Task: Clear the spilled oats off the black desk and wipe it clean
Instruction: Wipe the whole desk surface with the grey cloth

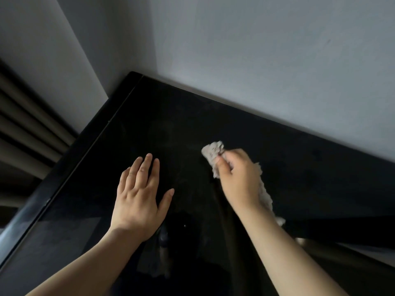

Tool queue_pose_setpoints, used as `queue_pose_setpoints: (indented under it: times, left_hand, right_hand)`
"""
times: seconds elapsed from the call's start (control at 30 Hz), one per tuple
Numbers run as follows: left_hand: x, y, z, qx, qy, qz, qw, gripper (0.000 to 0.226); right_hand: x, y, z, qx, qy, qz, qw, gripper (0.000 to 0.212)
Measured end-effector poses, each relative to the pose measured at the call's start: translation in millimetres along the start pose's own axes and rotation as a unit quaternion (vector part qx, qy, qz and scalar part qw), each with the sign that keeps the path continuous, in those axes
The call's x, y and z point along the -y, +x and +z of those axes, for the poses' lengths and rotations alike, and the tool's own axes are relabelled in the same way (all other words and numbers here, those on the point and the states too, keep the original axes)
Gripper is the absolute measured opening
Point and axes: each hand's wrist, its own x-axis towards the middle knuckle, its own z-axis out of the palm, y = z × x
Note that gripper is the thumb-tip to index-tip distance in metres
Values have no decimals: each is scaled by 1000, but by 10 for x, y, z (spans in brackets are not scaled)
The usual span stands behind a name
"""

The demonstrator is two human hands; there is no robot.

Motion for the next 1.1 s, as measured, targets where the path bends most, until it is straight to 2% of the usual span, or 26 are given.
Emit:
queue_pose_setpoints:
  times: [0.1, 0.13, 0.17, 0.23, 0.3, 0.4, 0.47, 0.57, 0.7, 0.73, 0.8, 0.9, 1.0, 1.1]
  left_hand:
    - [-17, -31, 7, 2, 1, 6, 1000, 76]
    - [-17, -40, 4, 0, 0, 5, 1000, 76]
    - [-14, -36, -5, -4, 1, 4, 1000, 76]
    - [10, -7, -26, -9, 1, 7, 1000, 76]
    - [17, 0, -26, -13, -2, 7, 1000, 76]
    - [9, -25, -3, -14, -3, 2, 1000, 76]
    - [23, -24, 7, -18, -4, 3, 1000, 76]
    - [41, -18, 26, -12, 1, 8, 1000, 76]
    - [19, -31, 24, -14, -5, 5, 1000, 76]
    - [8, -33, 20, -16, -7, 3, 1000, 76]
    - [-7, -23, 12, -21, -10, 2, 1000, 76]
    - [4, 10, 5, -25, -14, 2, 1000, 77]
    - [33, 14, 4, -24, -9, 6, 1000, 77]
    - [59, 2, 6, -27, -6, 6, 1000, 77]
  right_hand:
    - [88, -299, -93, 150, 81, -1, 985, 20]
    - [94, -258, -173, 170, 109, 5, 979, 21]
    - [69, -144, -237, 136, 125, 11, 983, 20]
    - [-103, 248, -326, -8, 103, 54, 993, 13]
    - [-277, 626, -327, -81, 43, 108, 990, 22]
    - [-317, 690, -43, -64, -14, 112, 992, 27]
    - [-140, 441, 96, -45, -37, 55, 997, 19]
    - [89, -82, 117, 11, 5, -9, 1000, 17]
    - [238, -523, -84, 141, 93, 30, 985, 22]
    - [234, -484, -167, 133, 113, 33, 984, 24]
    - [149, -233, -305, 48, 112, 25, 992, 17]
    - [-79, 322, -310, -54, 42, 64, 996, 15]
    - [-136, 446, -36, -65, 11, 128, 990, 19]
    - [41, 156, 112, -46, -23, 62, 997, 12]
